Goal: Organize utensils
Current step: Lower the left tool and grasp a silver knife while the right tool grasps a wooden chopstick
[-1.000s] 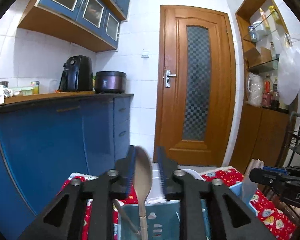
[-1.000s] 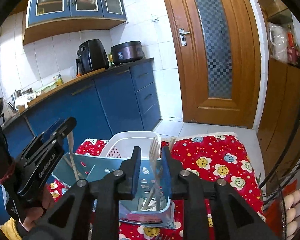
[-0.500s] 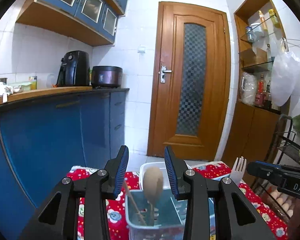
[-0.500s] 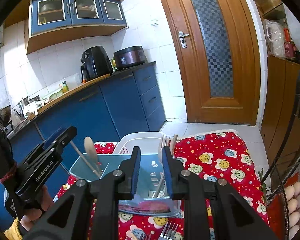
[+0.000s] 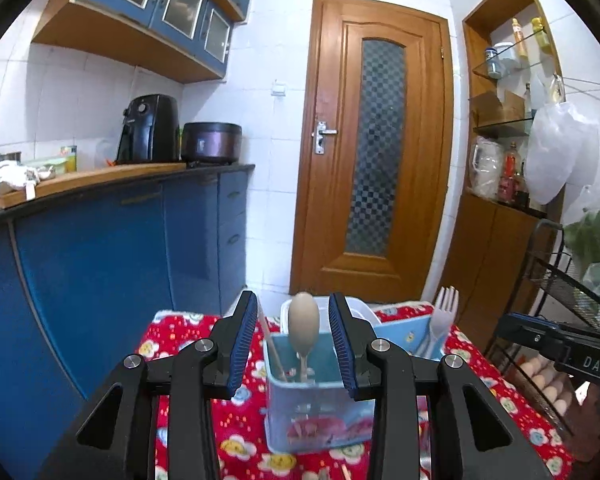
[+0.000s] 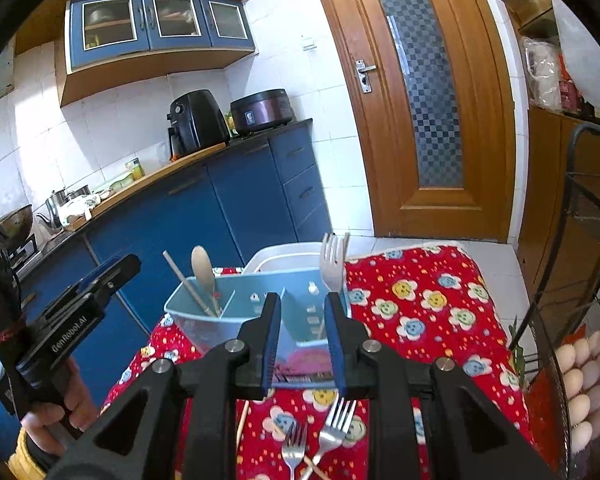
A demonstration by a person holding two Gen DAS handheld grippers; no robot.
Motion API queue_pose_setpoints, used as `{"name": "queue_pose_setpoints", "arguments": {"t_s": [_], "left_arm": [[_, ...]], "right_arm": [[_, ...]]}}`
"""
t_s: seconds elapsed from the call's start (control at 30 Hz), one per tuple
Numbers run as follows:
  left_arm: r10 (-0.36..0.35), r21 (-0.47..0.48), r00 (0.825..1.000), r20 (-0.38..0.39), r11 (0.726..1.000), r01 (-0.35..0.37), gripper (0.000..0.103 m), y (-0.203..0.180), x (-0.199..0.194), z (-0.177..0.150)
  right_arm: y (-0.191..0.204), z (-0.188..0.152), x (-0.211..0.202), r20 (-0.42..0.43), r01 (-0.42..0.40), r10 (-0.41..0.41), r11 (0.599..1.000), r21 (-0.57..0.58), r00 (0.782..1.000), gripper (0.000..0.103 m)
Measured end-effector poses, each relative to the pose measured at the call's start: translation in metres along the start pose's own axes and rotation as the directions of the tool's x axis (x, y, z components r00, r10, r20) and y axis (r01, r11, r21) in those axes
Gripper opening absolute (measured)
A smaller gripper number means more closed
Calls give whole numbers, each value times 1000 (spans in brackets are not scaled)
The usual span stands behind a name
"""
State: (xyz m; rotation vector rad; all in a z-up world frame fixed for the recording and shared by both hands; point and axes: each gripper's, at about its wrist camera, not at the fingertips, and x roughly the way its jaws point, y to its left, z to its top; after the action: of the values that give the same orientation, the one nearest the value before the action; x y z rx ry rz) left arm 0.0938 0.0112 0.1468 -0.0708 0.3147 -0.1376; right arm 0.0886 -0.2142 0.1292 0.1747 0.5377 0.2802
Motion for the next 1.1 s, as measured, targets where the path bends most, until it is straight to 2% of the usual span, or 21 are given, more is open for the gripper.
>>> {"name": "queue_pose_setpoints", "arguments": {"t_s": [0.27,0.57,1.1], "left_arm": [[-25,-13,996,-83,1000,24,38,5,-19,-9],[-22,7,987,-161,1000,23,38,5,-28,-32],[-32,-13,944,-328,999,30,38,6,-16,-87]], "right_arm": [[-9,-22,-11,-67,6,-5,1000,10,998,25],[-19,-47,-11,-135,11,-8,1000,25,991,25],[-29,-81,-1,-233,22,-10,999,47,972,25]]}}
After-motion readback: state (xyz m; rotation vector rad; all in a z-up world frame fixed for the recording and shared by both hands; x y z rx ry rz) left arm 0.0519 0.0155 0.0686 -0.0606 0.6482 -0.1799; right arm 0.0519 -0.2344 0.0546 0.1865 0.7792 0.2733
